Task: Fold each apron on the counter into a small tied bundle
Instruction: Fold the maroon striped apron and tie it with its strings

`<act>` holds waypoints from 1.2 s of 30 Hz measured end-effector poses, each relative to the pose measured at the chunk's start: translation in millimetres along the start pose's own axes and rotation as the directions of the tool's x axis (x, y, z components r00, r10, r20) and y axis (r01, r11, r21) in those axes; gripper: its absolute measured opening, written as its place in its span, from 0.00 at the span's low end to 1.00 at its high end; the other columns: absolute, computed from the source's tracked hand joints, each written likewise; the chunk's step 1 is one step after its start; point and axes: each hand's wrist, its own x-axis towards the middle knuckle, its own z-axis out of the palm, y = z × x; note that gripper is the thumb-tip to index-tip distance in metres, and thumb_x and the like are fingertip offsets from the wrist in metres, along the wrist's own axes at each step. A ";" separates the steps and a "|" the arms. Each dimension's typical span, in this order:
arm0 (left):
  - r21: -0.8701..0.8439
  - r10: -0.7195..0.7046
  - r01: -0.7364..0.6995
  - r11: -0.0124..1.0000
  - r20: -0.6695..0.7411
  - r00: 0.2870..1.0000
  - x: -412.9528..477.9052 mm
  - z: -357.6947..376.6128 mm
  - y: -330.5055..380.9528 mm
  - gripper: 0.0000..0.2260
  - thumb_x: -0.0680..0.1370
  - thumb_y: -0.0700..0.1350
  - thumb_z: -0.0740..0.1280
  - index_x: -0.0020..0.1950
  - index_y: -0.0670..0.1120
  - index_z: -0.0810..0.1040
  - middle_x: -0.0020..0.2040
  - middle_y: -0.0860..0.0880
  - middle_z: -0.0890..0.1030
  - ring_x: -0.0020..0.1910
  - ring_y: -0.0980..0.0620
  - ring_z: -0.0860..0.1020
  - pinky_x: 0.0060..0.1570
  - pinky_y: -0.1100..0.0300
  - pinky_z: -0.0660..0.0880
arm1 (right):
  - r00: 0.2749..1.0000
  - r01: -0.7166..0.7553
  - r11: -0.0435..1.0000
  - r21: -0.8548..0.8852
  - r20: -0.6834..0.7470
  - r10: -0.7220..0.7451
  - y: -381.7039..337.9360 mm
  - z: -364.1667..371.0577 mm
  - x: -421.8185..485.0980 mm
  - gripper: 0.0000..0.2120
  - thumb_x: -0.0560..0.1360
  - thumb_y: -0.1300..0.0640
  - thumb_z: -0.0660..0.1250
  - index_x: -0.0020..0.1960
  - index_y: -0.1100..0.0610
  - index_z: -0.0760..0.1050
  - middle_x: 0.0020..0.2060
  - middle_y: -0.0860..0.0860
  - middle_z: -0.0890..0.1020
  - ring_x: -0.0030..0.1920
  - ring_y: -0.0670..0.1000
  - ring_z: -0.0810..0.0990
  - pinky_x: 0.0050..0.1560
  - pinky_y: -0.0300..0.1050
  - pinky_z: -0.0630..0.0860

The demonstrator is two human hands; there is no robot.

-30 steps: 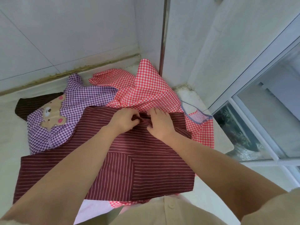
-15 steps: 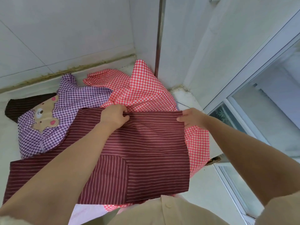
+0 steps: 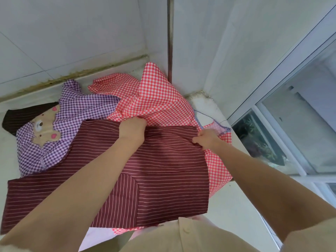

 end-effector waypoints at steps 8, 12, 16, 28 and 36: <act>-0.315 0.347 -0.364 0.876 -0.113 0.931 26.1 8.3 59.0 0.14 0.77 0.40 0.66 0.63 0.46 0.77 0.61 0.46 0.76 0.60 0.46 0.73 0.61 0.54 0.69 | 1.000 0.030 0.958 0.287 -0.010 -0.028 9.5 3.3 3.9 0.10 0.78 0.58 0.68 0.53 0.65 0.80 0.49 0.61 0.84 0.49 0.58 0.84 0.57 0.49 0.80; -0.254 0.265 -0.272 0.928 -0.064 0.962 42.3 17.7 81.8 0.16 0.80 0.47 0.64 0.67 0.45 0.74 0.63 0.44 0.77 0.63 0.43 0.71 0.63 0.52 0.67 | 0.994 0.098 0.966 0.238 -0.066 -0.085 11.5 8.2 8.2 0.13 0.78 0.55 0.69 0.48 0.68 0.80 0.42 0.61 0.83 0.43 0.59 0.83 0.55 0.50 0.79; -0.216 0.217 -0.216 0.952 -0.022 0.976 54.4 23.5 92.9 0.14 0.78 0.53 0.67 0.61 0.49 0.80 0.59 0.47 0.80 0.61 0.43 0.73 0.59 0.50 0.70 | 0.989 0.146 0.966 0.215 -0.062 -0.136 12.4 7.4 9.4 0.12 0.78 0.54 0.67 0.40 0.60 0.75 0.35 0.54 0.78 0.37 0.52 0.76 0.50 0.51 0.78; -0.337 -0.100 -0.055 0.940 -0.424 0.900 60.7 -9.4 94.6 0.09 0.80 0.46 0.63 0.50 0.46 0.83 0.38 0.47 0.81 0.37 0.47 0.77 0.34 0.55 0.68 | 0.972 0.034 0.923 0.382 0.203 -0.119 36.1 -21.7 -7.9 0.21 0.79 0.54 0.67 0.69 0.61 0.71 0.66 0.56 0.76 0.62 0.57 0.77 0.63 0.51 0.74; -0.664 -0.018 -0.039 0.747 -0.079 0.997 51.6 11.2 103.7 0.17 0.81 0.40 0.60 0.70 0.41 0.67 0.62 0.41 0.79 0.59 0.39 0.77 0.58 0.47 0.73 | 0.627 -0.252 0.957 0.145 0.778 0.047 72.9 -21.9 -32.3 0.28 0.79 0.59 0.66 0.76 0.56 0.60 0.74 0.57 0.67 0.73 0.60 0.66 0.74 0.56 0.61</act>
